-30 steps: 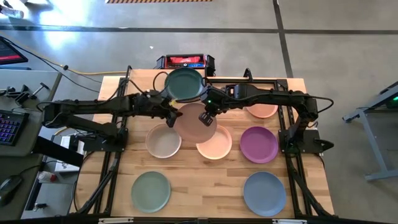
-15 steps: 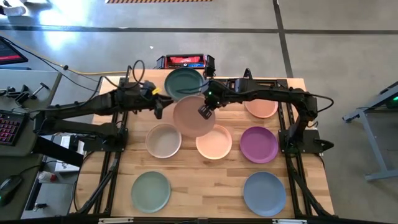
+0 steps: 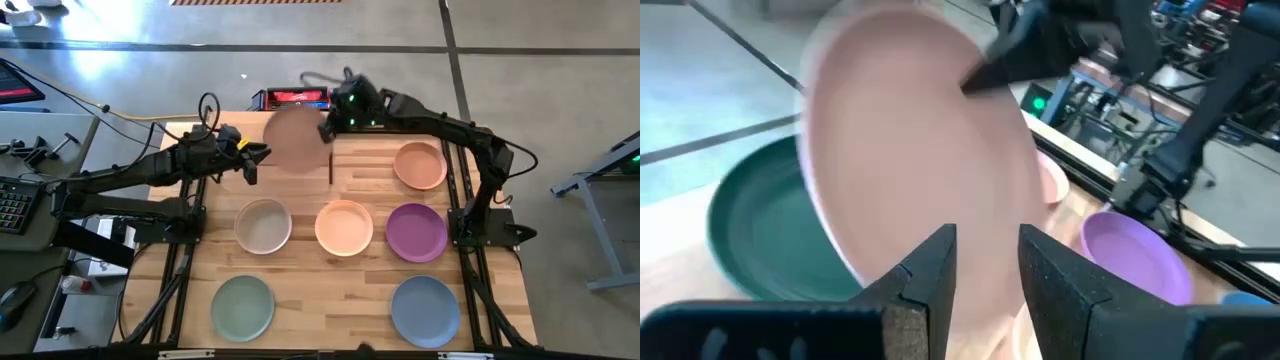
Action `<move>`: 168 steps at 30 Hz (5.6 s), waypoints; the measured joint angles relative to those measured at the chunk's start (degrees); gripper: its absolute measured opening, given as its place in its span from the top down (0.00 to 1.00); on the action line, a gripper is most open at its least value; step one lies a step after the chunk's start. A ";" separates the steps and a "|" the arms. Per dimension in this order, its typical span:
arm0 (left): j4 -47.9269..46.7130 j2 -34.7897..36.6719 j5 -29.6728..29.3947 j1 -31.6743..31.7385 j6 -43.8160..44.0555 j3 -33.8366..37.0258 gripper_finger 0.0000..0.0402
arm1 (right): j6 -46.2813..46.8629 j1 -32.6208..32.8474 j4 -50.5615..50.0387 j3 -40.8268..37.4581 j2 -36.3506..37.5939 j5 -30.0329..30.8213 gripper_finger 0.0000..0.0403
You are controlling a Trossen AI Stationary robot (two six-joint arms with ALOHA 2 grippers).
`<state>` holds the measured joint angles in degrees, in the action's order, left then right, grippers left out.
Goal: Place and stack plates onto a shelf
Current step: Stack the bottom light brown plate on top the green plate on the shelf, then stack the purple plate on top of the light brown plate on the shelf
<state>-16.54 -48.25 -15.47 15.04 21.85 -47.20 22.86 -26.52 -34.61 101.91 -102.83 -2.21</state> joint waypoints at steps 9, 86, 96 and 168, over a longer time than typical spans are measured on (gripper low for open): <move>-0.17 0.00 -6.55 -0.01 0.00 0.00 0.76 | 4.04 -7.36 10.13 0.02 0.01 -0.01 1.00; -0.34 0.00 -9.46 -0.03 2.01 -0.02 0.76 | 6.45 -5.49 5.29 -0.02 -7.21 -5.25 0.82; -0.34 0.00 -9.74 -0.03 2.10 -0.04 0.76 | 4.11 -5.49 2.30 -0.02 -7.19 -5.21 0.78; -14.06 -0.02 -1.14 -0.12 0.44 -0.04 0.76 | 34.47 37.48 -27.08 -34.99 4.76 -0.55 0.78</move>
<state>-30.60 -48.27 -16.60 14.92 22.29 -47.24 57.32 10.96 -61.69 66.92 -98.06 -2.76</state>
